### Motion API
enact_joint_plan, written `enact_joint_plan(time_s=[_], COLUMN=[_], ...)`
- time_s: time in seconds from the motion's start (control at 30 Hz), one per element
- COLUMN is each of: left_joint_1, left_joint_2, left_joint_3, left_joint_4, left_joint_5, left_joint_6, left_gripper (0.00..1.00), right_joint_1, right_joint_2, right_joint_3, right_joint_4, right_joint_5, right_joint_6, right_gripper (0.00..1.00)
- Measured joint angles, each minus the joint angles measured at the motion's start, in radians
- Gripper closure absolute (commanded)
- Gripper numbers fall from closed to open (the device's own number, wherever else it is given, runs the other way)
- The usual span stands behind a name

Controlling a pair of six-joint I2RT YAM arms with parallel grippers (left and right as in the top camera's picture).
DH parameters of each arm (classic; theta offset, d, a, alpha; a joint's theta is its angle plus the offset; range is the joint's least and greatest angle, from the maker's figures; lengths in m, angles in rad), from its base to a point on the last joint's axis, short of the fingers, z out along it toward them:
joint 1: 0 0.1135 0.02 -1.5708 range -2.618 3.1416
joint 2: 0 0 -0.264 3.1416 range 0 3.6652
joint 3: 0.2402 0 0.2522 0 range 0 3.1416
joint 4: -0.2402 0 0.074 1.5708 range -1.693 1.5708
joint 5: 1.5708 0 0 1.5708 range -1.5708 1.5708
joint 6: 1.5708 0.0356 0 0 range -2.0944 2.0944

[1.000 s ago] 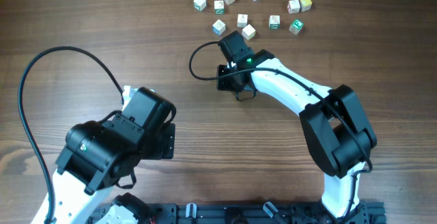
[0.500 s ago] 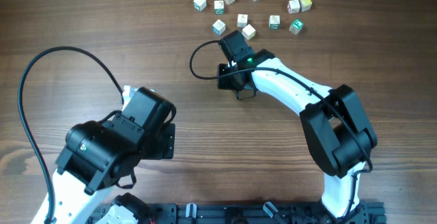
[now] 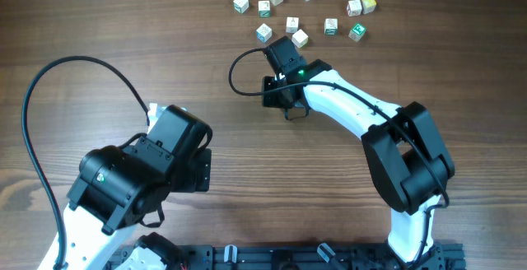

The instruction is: Form a horizontal line

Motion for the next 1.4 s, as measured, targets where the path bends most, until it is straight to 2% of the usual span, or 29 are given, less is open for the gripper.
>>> enact_joint_plan(time_s=[0.7, 1.03, 1.4], left_joint_1=[0.0, 0.0, 0.0], left_joint_2=[0.0, 0.0, 0.0], left_joint_3=[0.0, 0.0, 0.0], left_joint_4=[0.0, 0.0, 0.0], left_joint_5=[0.0, 0.0, 0.0], left_joint_6=[0.0, 0.0, 0.0], left_gripper=[0.0, 0.0, 0.0], right_joint_1=[0.0, 0.0, 0.001], right_joint_2=[0.0, -0.001, -0.006], right_joint_3=[0.0, 0.0, 0.042], right_joint_4=[-0.003, -0.095, 0.037], right_joint_5=[0.003, -0.023, -0.111], right_joint_6=[0.0, -0.019, -0.135], right_gripper=[0.95, 0.95, 0.95])
